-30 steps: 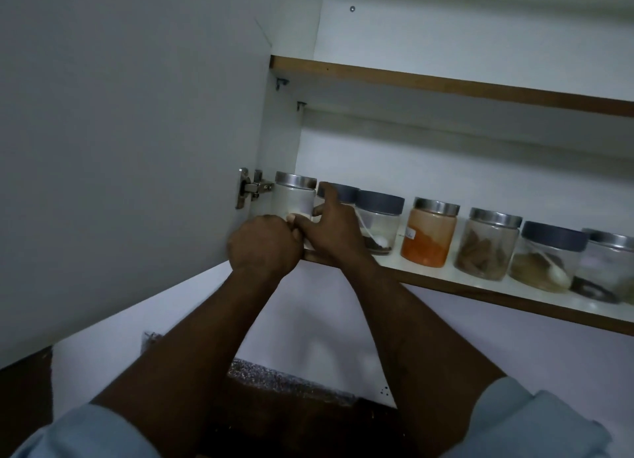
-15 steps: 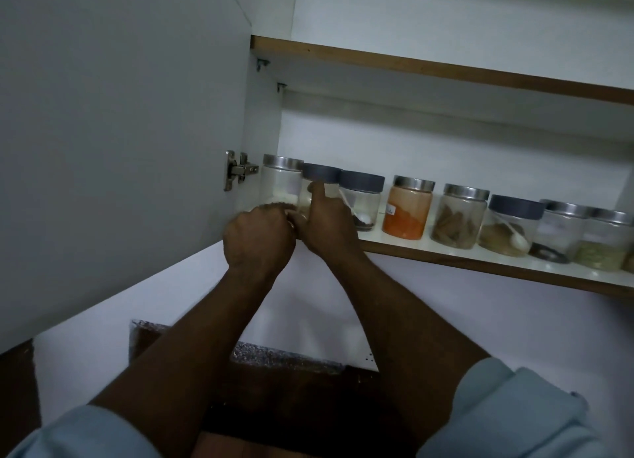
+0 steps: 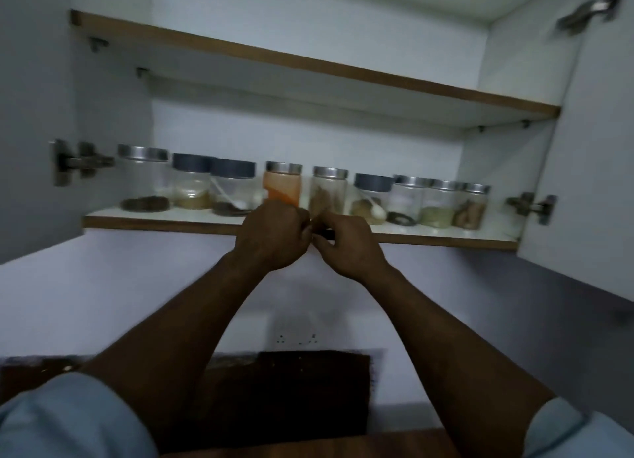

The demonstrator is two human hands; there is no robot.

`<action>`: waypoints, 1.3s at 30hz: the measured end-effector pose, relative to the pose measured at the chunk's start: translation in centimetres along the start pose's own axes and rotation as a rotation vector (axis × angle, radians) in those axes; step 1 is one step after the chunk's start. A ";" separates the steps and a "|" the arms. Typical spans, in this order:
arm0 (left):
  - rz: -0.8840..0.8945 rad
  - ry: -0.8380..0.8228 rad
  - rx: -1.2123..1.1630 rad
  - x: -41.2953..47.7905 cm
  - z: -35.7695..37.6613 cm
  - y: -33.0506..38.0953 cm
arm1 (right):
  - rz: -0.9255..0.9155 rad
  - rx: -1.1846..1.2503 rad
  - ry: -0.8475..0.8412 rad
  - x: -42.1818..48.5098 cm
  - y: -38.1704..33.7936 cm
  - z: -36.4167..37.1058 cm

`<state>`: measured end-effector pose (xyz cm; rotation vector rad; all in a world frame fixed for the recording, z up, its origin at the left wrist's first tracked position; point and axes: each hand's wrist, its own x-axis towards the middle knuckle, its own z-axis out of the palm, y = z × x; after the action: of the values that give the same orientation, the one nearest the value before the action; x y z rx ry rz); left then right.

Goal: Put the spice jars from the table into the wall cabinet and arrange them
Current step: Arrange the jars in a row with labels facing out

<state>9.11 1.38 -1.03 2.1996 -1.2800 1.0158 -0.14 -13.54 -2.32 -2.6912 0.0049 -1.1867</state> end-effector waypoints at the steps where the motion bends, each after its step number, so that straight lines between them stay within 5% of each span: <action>1: 0.029 -0.034 -0.054 1.1 0.8 1.8 | 0.026 -0.025 -0.014 -0.5 2.0 -1.6; 12: 0.183 -0.270 -0.276 15.8 12.9 23.1 | 0.281 -0.290 -0.056 -5.7 23.8 -16.3; 19: 0.223 -0.245 -0.305 23.6 18.8 28.6 | 0.178 -0.334 0.199 0.5 29.3 -22.4; 27: 0.176 -0.136 -0.239 24.5 23.4 28.5 | 0.322 -0.435 -0.147 7.8 34.8 -20.1; 33: 0.155 0.024 -0.123 23.9 23.1 28.7 | 0.308 -0.532 -0.113 7.4 35.5 -19.3; 39: 0.018 0.064 -0.004 23.5 23.1 29.2 | 0.326 -0.524 -0.353 8.5 33.5 -22.4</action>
<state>0.30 -41.71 1.00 2.1381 -1.2746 1.0812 -8.18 -51.17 12.49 -3.1311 0.7669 -0.6692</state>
